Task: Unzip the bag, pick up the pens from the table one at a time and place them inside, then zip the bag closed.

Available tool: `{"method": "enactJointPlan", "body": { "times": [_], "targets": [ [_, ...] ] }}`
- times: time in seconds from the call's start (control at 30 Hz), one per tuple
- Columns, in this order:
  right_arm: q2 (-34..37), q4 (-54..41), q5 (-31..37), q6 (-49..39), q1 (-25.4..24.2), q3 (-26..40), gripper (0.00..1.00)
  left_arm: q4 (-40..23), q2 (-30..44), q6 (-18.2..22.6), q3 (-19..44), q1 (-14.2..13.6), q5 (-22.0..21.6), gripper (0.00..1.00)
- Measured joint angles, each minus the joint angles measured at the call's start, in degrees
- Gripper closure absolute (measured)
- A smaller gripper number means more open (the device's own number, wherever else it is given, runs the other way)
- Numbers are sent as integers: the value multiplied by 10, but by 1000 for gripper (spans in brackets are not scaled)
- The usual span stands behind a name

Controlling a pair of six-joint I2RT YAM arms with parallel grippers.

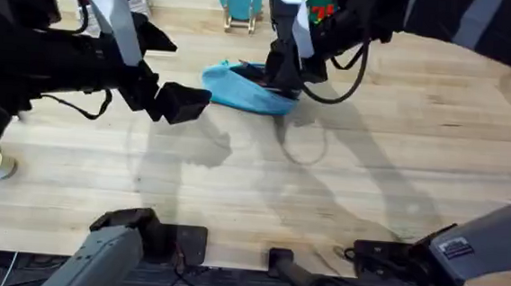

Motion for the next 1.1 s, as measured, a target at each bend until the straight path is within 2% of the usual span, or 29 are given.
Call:
{"method": "enactJointPlan", "body": {
  "times": [0.33,0.7,0.77,0.93,0.97,1.1],
  "targets": [
    [38,29,0,9,0,0,969,0,0,0,0,0,0,8],
    [38,56,0,32,0,0,954,0,0,0,0,0,0,7],
    [38,56,0,36,0,0,808,0,0,0,0,0,0,8],
    [38,58,0,39,0,0,106,0,0,0,0,0,0,7],
    [38,58,0,39,0,0,31,0,0,0,0,0,0,7],
    [38,58,0,39,0,0,6,0,0,0,0,0,0,7]
  ]
}}
